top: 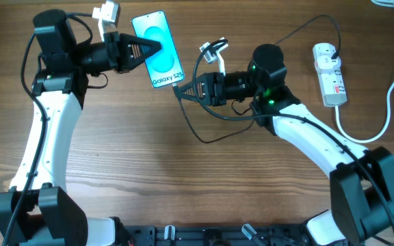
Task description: Plug charger to phone and switch on socket
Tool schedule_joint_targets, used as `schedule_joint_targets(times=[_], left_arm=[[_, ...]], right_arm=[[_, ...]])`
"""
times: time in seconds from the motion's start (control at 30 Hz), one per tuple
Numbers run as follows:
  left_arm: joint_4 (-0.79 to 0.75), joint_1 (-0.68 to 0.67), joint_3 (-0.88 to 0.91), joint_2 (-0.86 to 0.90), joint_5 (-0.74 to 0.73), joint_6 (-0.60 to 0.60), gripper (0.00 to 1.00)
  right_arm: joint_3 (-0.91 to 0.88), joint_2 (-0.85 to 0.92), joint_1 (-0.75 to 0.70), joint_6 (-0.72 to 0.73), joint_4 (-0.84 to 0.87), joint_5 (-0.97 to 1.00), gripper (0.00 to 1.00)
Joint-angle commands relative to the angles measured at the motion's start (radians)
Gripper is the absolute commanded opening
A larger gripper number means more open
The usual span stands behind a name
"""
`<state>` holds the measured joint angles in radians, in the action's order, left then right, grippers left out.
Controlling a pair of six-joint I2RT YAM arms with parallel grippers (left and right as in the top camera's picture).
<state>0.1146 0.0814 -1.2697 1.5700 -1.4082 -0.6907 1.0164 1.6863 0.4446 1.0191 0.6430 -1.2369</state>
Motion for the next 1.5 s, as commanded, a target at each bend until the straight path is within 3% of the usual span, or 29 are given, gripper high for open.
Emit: schedule_joint_targets(times=[0.0, 1.47], left_arm=[[-0.007, 0.002, -0.006, -0.021, -0.023, -0.006, 0.04], [-0.007, 0.001, -0.006, -0.021, -0.023, -0.006, 0.04]], right_arm=[[-0.006, 0.012, 0.017, 0.067, 0.085, -0.029, 0.04], [-0.006, 0.012, 0.021, 0.135, 0.172, -0.029, 0.04]])
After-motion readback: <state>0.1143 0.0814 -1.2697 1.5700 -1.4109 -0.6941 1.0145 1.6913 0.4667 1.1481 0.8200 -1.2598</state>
